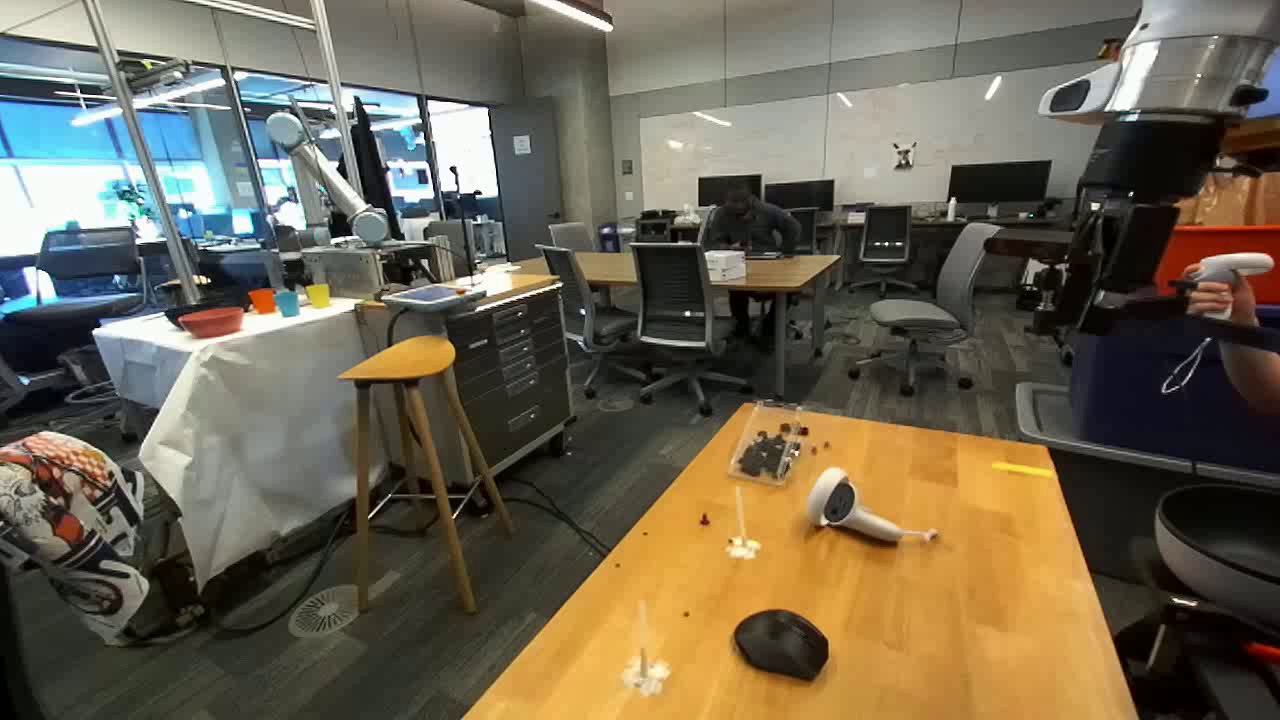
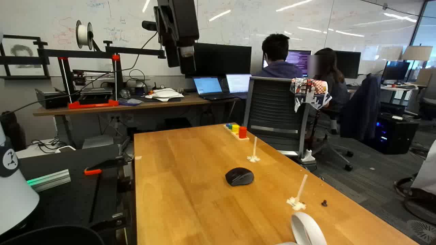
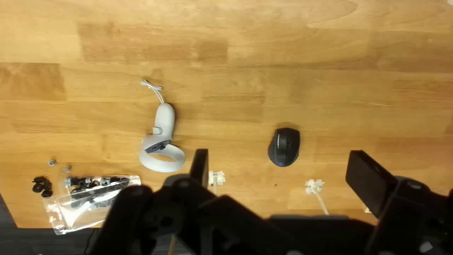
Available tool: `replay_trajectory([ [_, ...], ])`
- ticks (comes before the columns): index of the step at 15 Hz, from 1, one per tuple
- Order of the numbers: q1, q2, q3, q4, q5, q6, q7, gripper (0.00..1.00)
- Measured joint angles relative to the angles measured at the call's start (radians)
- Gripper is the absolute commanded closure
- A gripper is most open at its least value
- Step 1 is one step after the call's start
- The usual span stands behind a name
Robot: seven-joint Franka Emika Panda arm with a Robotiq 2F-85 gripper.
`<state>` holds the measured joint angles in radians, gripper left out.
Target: Left click the mouse
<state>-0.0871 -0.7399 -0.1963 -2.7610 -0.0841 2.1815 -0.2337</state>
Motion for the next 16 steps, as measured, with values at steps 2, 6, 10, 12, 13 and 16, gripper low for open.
replay_trajectory([
  [2,0.000,0.000,0.000,0.000,0.000,0.000,0.000,0.00],
  [6,0.000,0.000,0.000,0.000,0.000,0.000,0.000,0.00],
  [10,0.000,0.000,0.000,0.000,0.000,0.000,0.000,0.00],
  [12,0.000,0.000,0.000,0.000,0.000,0.000,0.000,0.00],
  [13,0.000,0.001,0.002,0.000,0.000,0.004,0.000,0.00],
  [16,0.003,0.005,0.011,0.001,0.000,0.077,0.001,0.00],
])
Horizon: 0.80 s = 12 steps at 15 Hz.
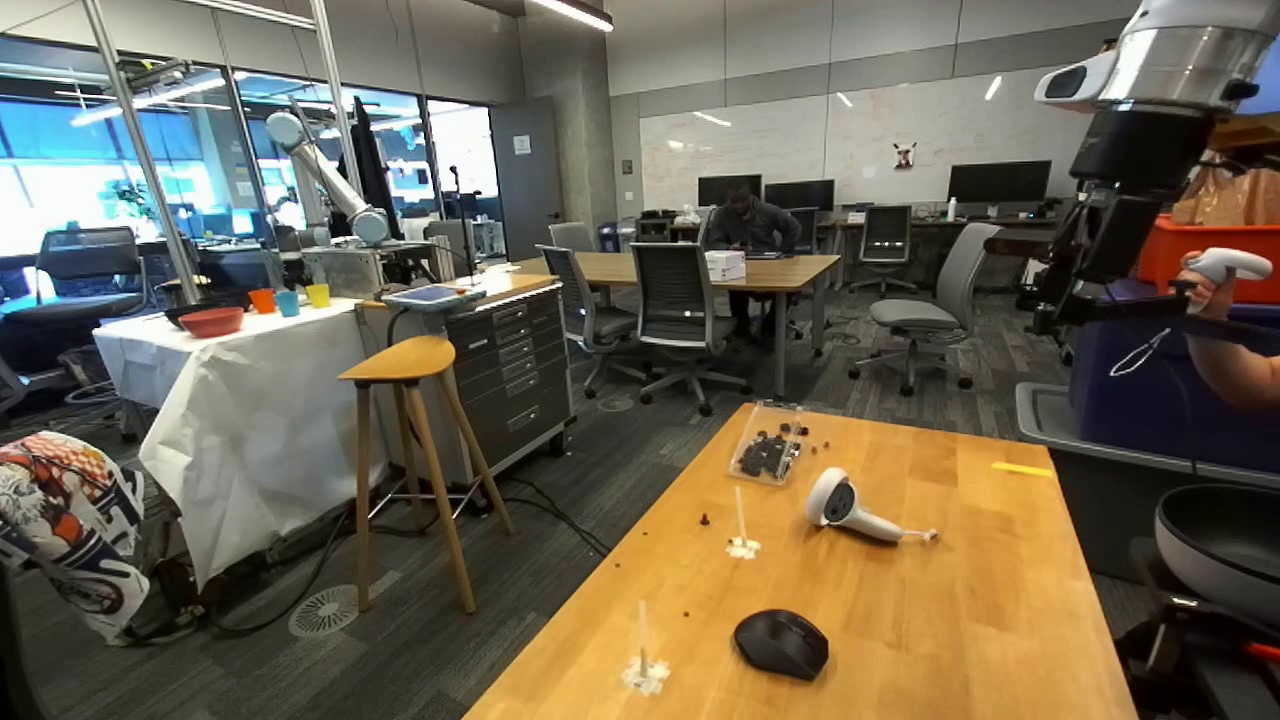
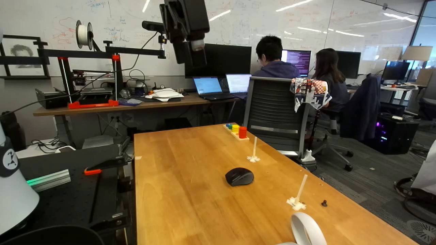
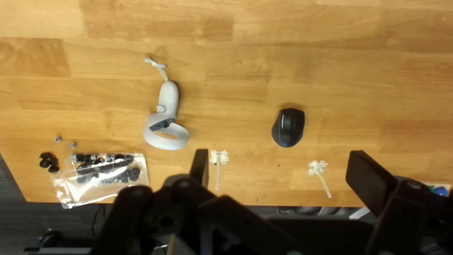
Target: Left click the mouse
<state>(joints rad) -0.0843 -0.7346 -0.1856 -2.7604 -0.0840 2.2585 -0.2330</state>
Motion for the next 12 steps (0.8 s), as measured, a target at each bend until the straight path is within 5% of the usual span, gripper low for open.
replay_trajectory([
  [7,0.036,0.160,0.046,-0.004,0.001,0.283,0.036,0.00],
  [8,0.041,0.200,0.057,-0.003,0.001,0.324,0.048,0.25],
  [9,0.048,0.247,0.068,-0.002,0.001,0.367,0.060,0.26],
  [12,0.059,0.388,0.104,0.008,0.001,0.482,0.088,0.51],
])
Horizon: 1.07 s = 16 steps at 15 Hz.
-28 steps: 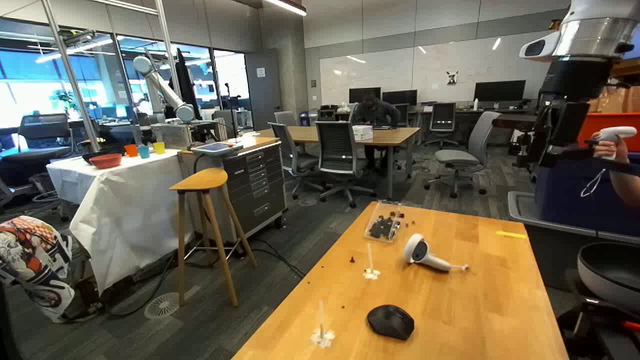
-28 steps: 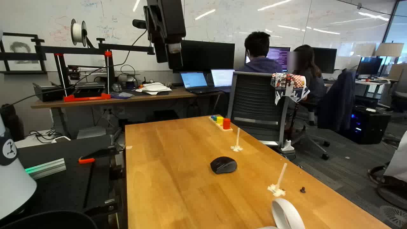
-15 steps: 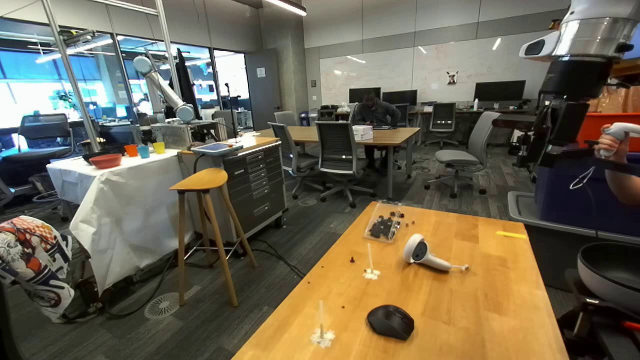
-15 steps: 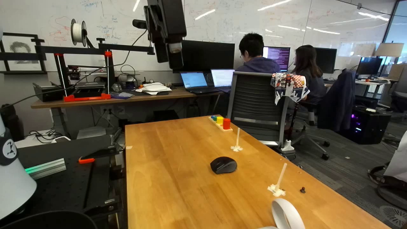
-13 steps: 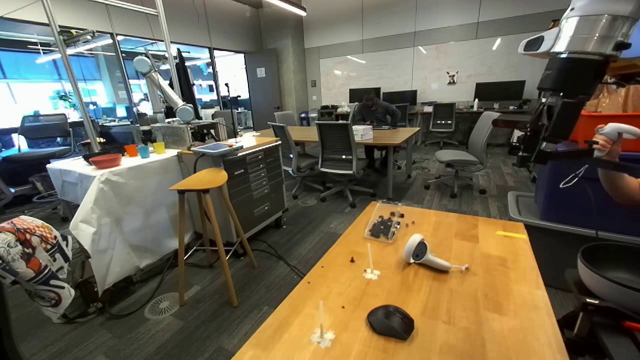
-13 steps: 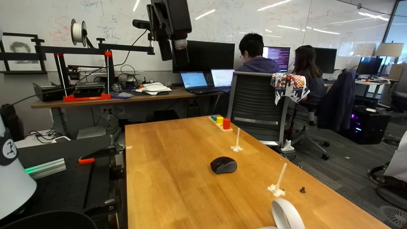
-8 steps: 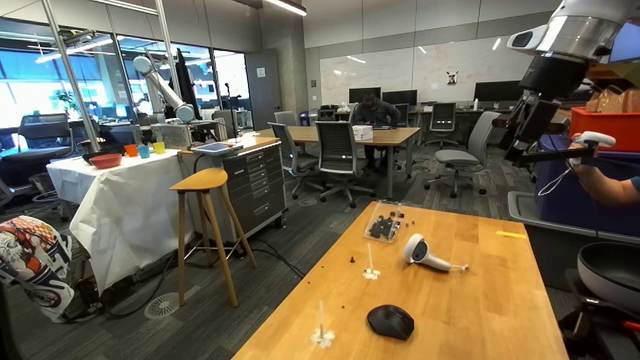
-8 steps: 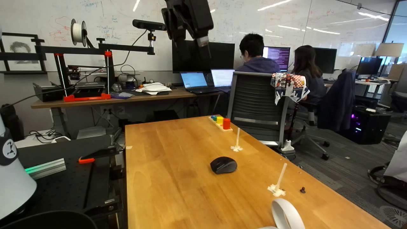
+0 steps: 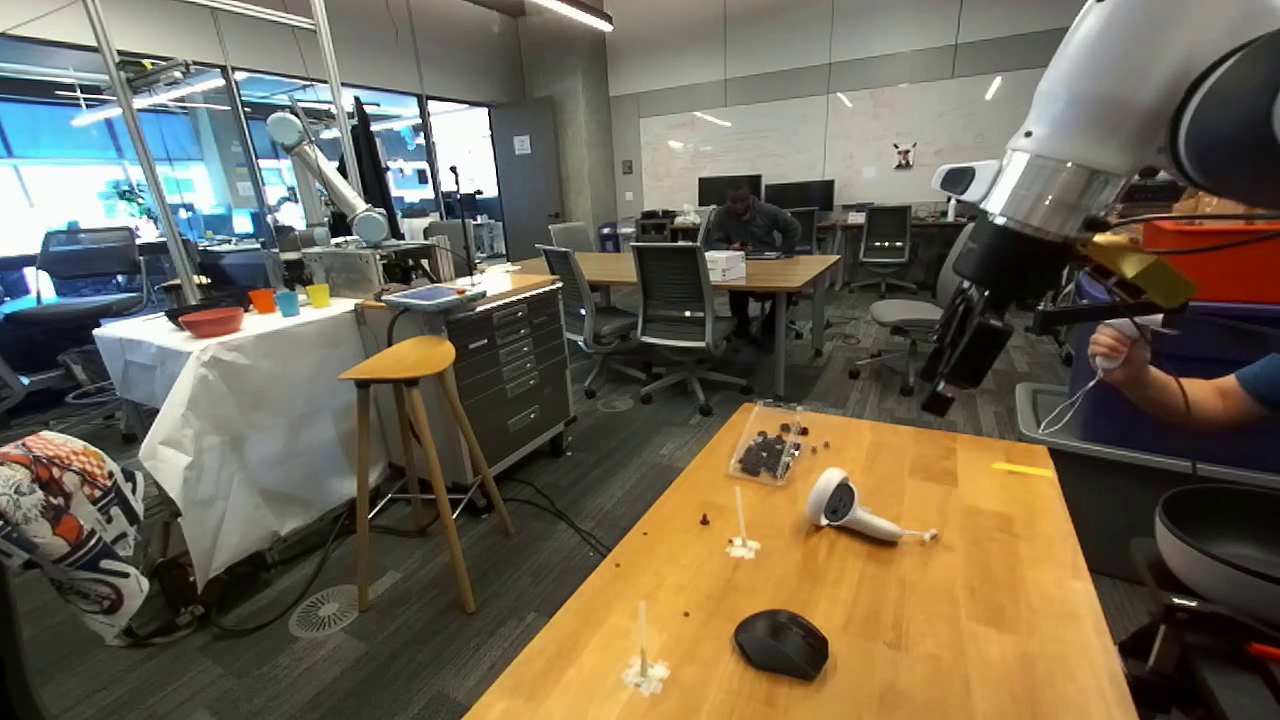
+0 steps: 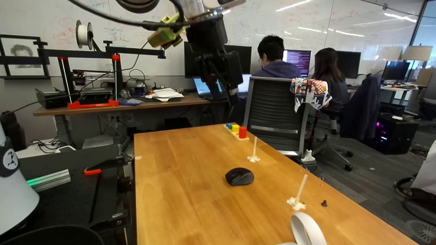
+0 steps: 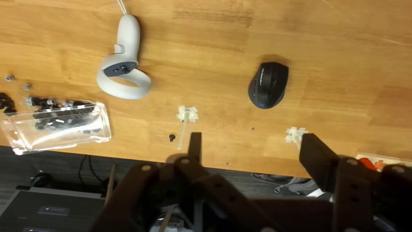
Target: Left click the mouse
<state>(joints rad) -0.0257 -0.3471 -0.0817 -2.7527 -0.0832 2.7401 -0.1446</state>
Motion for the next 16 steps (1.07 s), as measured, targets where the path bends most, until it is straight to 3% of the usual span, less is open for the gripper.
replay_trajectory([
  [5,-0.002,0.221,0.045,0.052,-0.006,0.167,0.059,0.89],
  [7,-0.013,0.304,0.051,0.088,-0.051,0.223,0.108,0.99],
  [12,-0.021,0.497,-0.001,0.225,-0.286,0.282,0.318,0.96],
  [16,0.041,0.621,-0.064,0.331,-0.374,0.283,0.433,0.97],
])
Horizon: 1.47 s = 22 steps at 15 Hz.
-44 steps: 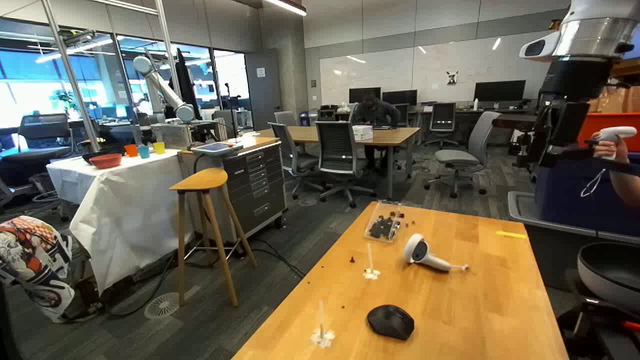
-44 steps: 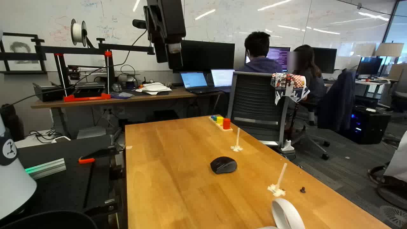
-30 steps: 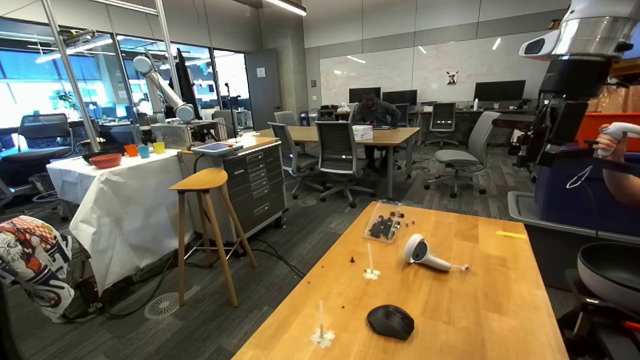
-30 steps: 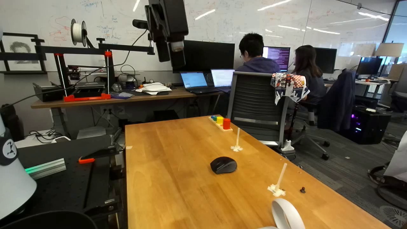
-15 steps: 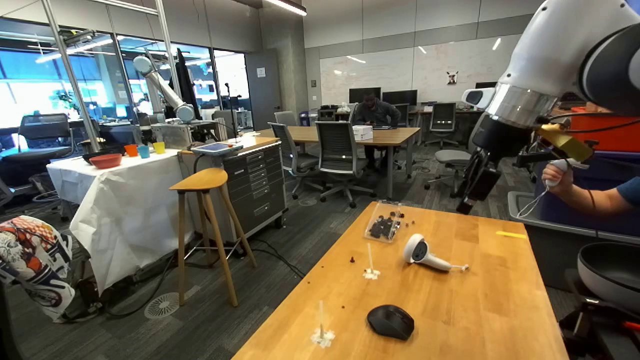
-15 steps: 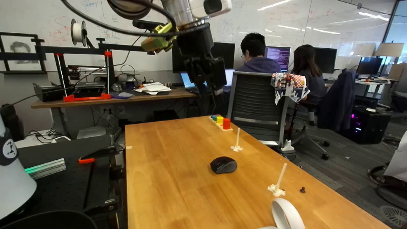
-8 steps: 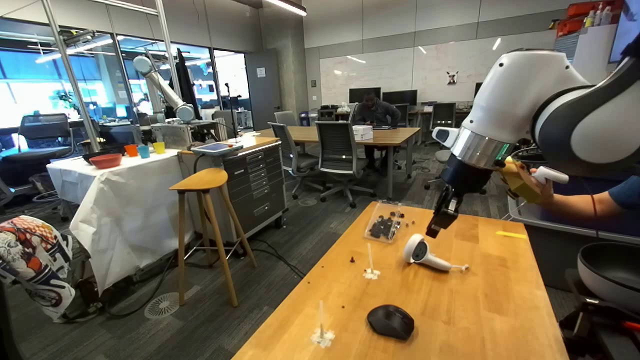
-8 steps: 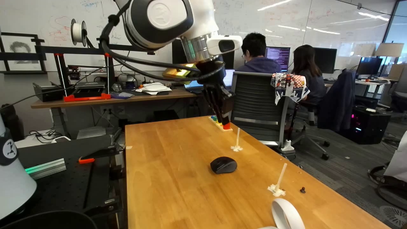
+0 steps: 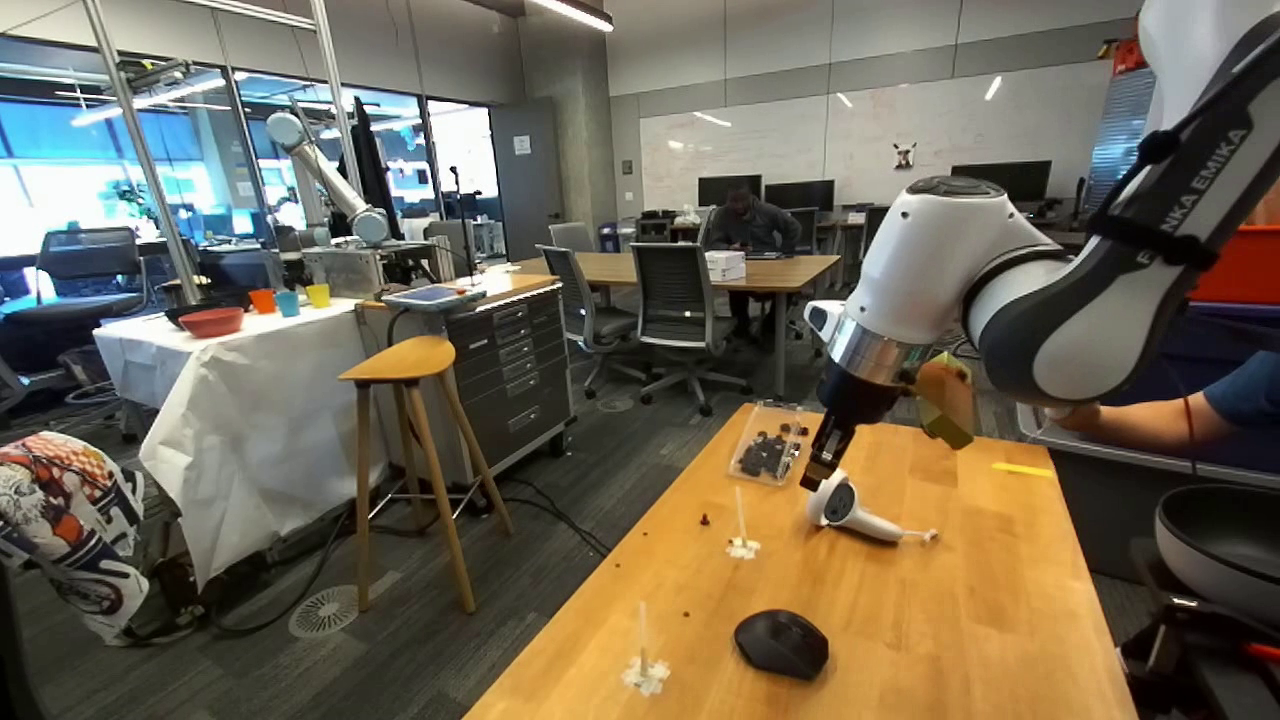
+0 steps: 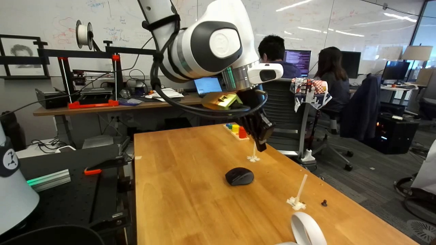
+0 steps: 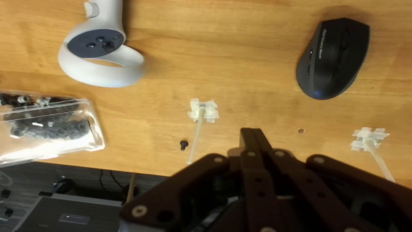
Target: Left click the mouse
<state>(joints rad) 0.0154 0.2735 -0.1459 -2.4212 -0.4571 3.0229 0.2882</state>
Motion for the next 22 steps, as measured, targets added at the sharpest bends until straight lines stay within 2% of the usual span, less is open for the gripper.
replay_trajectory([
  [4,0.090,0.093,-0.040,0.060,-0.030,0.000,0.071,0.97],
  [9,0.194,0.160,-0.072,0.074,-0.034,0.003,0.113,0.98],
  [22,0.355,0.303,-0.176,0.071,-0.034,0.053,0.141,0.97],
])
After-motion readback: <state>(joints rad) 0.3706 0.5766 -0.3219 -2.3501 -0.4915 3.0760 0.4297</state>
